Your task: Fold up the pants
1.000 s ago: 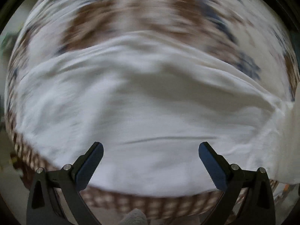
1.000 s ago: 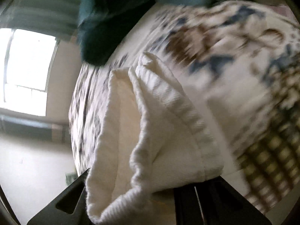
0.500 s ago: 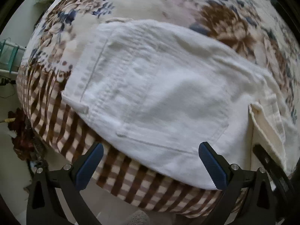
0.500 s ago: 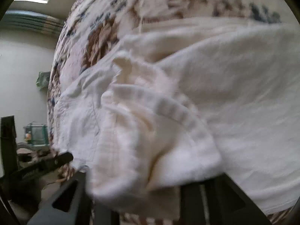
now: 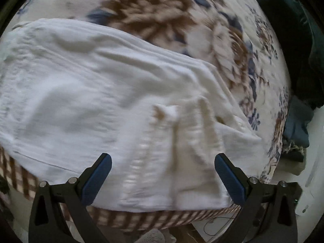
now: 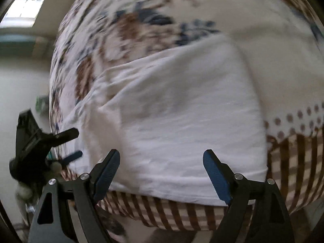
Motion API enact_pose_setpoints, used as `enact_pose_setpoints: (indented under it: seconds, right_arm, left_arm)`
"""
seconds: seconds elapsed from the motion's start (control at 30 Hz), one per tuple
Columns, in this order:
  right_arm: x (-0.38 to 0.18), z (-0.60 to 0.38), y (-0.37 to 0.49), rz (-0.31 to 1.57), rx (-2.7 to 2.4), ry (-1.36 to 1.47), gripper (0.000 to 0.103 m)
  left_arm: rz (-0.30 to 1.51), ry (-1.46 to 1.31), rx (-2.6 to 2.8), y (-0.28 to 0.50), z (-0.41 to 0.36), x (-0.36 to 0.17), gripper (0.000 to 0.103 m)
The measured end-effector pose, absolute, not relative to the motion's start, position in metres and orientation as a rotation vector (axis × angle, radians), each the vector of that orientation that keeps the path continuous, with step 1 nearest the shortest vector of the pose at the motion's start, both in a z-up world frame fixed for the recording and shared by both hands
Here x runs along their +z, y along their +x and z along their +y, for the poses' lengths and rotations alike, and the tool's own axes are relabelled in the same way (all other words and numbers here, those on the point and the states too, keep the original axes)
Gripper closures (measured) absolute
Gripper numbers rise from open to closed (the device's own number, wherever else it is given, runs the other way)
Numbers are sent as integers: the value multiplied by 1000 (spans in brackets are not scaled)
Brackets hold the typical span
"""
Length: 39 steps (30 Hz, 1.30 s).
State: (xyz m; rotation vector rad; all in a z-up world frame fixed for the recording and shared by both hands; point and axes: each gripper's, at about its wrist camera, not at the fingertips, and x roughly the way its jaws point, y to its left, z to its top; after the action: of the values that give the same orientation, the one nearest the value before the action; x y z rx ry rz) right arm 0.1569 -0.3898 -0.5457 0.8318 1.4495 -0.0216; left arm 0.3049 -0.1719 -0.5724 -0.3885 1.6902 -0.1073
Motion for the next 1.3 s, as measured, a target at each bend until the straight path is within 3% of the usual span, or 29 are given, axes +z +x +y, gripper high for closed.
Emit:
enact_pose_setpoints:
  seconds: [0.17,0.3,0.47,0.63,0.7,0.73,0.77,0.83,1.03,1.1,1.2,1.23,1.27,1.3]
  right_arm:
    - [-564,-397,152,1460,-90,878,24]
    - [-568,-389,157,1487,-133,799,30]
    - [-563,-389,153,1509,-149,774,30]
    - [-561,-397,147,1515,-165,782,30]
    - [-562,-397,147,1519,-171,779,30]
    - [-562,-396,147,1523,-171,769,30]
    - [-562,-395,149,1525,-170,759,30]
    - [-563,-392,151,1535,-166,730,30]
    - [-565,-388,158,1576,-172,658,30]
    - [-566,-382,163,1604,-183,602,30]
    - [-564,-370,172,1640,-206,493,30]
    - [-563,-365,175,1644,-211,468,30]
    - [-563,-360,179,1640,-203,461,30]
    - [-562,-354,184,1633,-177,476,30]
  left_arm:
    - [1638,-54,-22,293,-197,-563,0]
    - [1653,199,142,277,-169,-576,0]
    - [1683,-154,162,267,-98,-564,0]
    - [1641,-342,-36,270,-104,-559,2]
    - [1637,-267,-92,272,-124,-568,30]
    - [1635,-216,-103,272,-132,-573,77]
    - [1645,-143,-100,273,-140,-584,89]
    - [1638,-90,-99,276,-142,-593,91]
    - [1625,-99,-84,274,-130,-597,87]
    - [1628,-146,-56,275,-137,-590,79]
    - [1585,-283,-26,268,-119,-564,48]
    - [1560,-301,1,265,-111,-553,21]
    - [1535,-299,35,262,-102,-544,5]
    - [1505,-291,72,258,-92,-535,5]
